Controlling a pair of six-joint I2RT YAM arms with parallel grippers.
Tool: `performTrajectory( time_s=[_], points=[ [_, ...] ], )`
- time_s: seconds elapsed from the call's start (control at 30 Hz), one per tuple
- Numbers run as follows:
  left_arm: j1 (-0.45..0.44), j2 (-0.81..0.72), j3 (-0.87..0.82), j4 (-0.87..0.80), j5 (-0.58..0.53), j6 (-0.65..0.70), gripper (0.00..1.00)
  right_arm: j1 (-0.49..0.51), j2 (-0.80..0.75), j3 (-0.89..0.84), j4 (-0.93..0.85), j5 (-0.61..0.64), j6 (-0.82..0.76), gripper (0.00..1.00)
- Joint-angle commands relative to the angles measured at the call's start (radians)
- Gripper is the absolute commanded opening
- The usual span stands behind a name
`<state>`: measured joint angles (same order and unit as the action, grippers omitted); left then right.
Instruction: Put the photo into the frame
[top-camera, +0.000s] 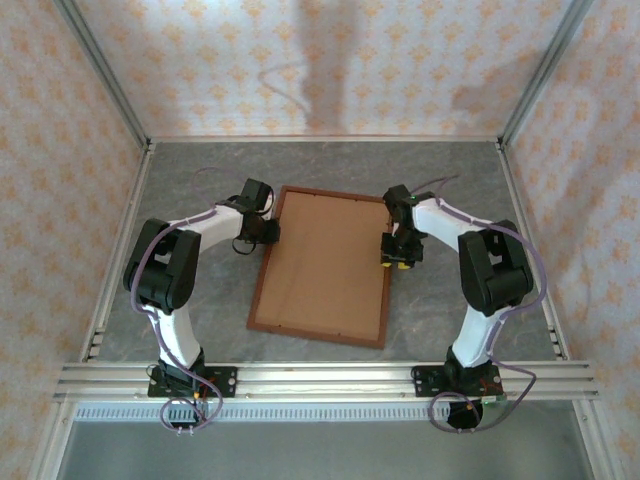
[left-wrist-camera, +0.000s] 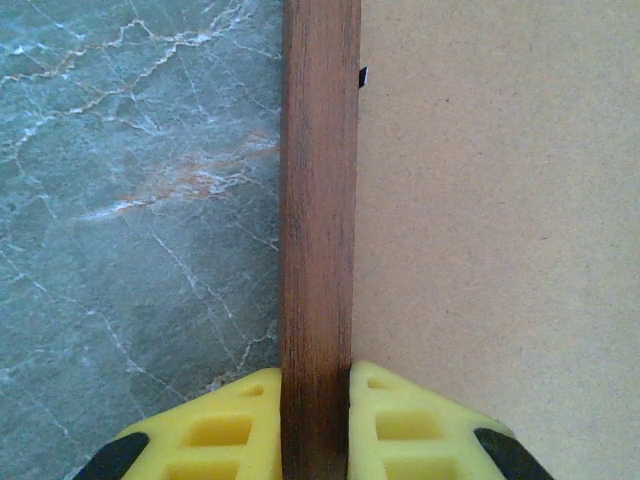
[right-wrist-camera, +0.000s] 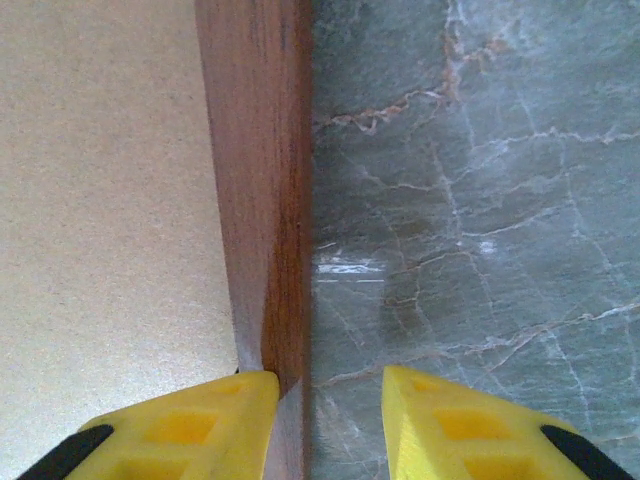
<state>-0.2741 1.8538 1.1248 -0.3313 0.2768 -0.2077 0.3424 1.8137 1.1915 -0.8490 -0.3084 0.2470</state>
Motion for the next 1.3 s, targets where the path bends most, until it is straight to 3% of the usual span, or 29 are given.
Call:
performTrajectory(
  time_s=[0.0, 0.5, 1.27],
  points=[
    [-0.007, 0.031, -0.036, -0.061, 0.000, 0.002, 0.17, 0.025, 0.041, 0.016, 0.024, -0.012, 0.009, 0.35],
    [-0.006, 0.033, -0.036, -0.060, 0.006, -0.001, 0.17, 0.062, 0.068, 0.042, 0.033, -0.013, 0.033, 0.36],
    [-0.006, 0.039, -0.036, -0.058, 0.017, -0.001, 0.17, 0.145, 0.130, 0.113, -0.009, 0.087, 0.038, 0.42]
  ],
)
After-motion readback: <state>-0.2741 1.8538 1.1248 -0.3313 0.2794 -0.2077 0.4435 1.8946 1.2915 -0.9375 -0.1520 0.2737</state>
